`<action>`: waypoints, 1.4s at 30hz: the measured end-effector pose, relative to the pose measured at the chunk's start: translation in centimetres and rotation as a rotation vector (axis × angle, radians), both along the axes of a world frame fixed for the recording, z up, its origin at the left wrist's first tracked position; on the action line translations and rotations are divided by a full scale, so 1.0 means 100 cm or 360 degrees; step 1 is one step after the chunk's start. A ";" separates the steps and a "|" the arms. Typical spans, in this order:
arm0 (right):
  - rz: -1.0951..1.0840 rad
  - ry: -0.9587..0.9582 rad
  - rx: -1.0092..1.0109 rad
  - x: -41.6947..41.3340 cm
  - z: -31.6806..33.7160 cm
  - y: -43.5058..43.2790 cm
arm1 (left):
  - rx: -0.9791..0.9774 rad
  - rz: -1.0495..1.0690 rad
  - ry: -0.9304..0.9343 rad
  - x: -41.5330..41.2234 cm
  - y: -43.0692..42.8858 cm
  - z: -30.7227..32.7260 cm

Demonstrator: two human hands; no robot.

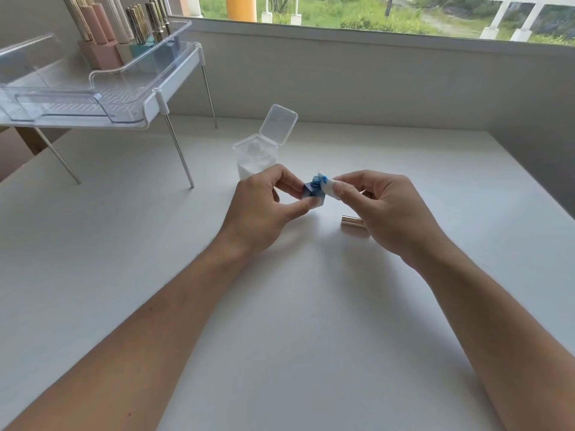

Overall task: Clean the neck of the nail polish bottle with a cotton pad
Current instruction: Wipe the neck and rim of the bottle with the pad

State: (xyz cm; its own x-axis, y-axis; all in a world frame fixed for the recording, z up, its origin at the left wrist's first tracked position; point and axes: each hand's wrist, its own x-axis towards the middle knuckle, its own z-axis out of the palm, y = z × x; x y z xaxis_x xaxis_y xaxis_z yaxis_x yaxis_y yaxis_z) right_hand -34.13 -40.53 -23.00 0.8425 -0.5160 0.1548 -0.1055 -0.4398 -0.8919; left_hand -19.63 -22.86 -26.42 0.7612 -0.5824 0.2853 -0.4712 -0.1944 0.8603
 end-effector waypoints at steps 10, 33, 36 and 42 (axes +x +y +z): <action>-0.0078 0.0047 -0.0143 0.001 -0.005 -0.010 | 0.0134 -0.0027 0.0057 -0.002 0.000 0.001; 0.0050 0.0106 -0.0232 0.002 -0.008 -0.005 | 0.0305 -0.0231 -0.0079 0.009 0.003 -0.004; 0.0077 0.0090 -0.0218 0.001 -0.009 -0.006 | 0.0282 -0.0181 -0.0126 0.007 0.001 -0.005; 0.0072 0.0103 -0.0215 0.001 -0.007 -0.005 | 0.0291 -0.0100 -0.0112 0.003 -0.002 -0.007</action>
State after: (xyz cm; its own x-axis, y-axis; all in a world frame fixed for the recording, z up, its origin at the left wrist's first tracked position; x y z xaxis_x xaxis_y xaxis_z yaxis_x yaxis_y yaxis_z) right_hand -34.03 -41.00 -23.73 0.8750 -0.4553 0.1645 -0.1383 -0.5607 -0.8164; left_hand -19.35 -23.09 -27.08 0.7039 -0.6749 0.2217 -0.5448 -0.3126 0.7781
